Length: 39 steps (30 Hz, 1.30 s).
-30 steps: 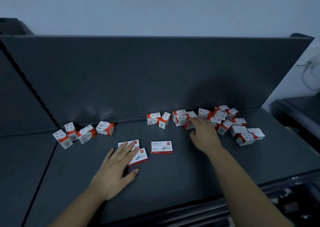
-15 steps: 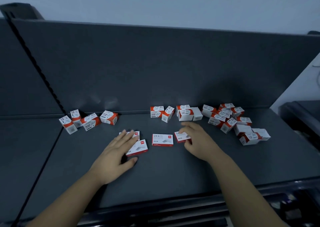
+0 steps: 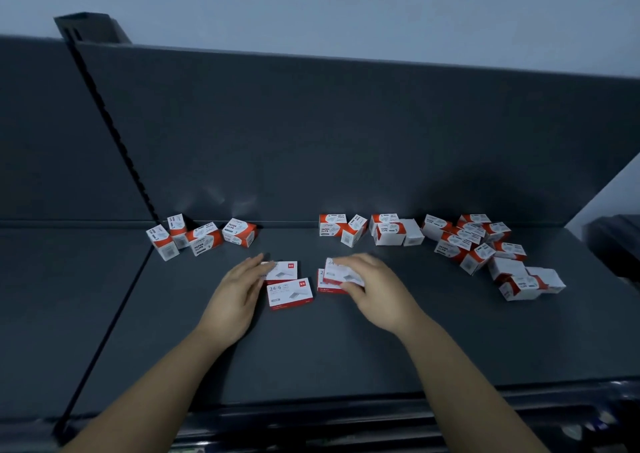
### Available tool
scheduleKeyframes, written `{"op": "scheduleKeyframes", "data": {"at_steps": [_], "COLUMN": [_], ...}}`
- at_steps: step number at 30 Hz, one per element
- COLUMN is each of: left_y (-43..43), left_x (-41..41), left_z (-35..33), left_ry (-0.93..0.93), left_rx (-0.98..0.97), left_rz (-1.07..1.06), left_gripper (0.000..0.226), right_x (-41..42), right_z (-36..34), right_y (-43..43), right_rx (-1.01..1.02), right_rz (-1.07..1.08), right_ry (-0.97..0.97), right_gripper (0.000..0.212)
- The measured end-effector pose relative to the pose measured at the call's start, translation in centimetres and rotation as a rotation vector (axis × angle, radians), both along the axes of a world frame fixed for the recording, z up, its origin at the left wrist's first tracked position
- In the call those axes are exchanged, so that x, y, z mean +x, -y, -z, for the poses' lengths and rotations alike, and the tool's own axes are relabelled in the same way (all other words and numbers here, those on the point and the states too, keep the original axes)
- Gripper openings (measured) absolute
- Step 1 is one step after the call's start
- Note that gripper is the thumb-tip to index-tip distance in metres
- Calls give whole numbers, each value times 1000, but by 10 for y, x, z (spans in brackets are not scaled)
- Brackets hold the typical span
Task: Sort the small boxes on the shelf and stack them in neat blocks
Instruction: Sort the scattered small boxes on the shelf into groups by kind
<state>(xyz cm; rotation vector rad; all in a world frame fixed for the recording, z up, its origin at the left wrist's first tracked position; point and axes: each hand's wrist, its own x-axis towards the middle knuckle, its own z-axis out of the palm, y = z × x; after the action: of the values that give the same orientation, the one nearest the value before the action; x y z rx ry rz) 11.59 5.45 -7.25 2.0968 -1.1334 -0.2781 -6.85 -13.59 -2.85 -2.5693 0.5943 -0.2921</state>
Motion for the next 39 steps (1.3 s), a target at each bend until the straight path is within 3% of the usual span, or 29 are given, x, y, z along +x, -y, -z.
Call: {"op": "scheduleKeyframes", "data": {"at_steps": [6,11,15,18,22,25,30,39], "left_y": [2,9,5,-2,-12,-10,0,-10], "left_x": [1,7,7,-6,-18,-17,-16,5], "left_z": [-1,-9,-21,-21,-4,-5,-12,-10], "left_ry": [14,-84,-263,-208,3,-57,1,9], "left_rx": [-1,40,-103,-96,-10,-11,86,120], "left_rz": [-26,-72,-99,-12,61,51,90,56], "left_gripper": [29,20,22,29,31,30,53,52], "right_x": [5,0,2,1,2,-1,-6,-5], "right_z": [22,35,37,39,40,37,28,30], "right_y": [-4,2,5,5,5,3,4,8], "right_rx": [0,128,192,197,200,219,337,296], "right_rz": [-10,15,31,31,38,38,97,138], "right_ry": [33,62,68,92,101,117,168,121], "right_gripper": [42,54,54,59,58,56,50,54]}}
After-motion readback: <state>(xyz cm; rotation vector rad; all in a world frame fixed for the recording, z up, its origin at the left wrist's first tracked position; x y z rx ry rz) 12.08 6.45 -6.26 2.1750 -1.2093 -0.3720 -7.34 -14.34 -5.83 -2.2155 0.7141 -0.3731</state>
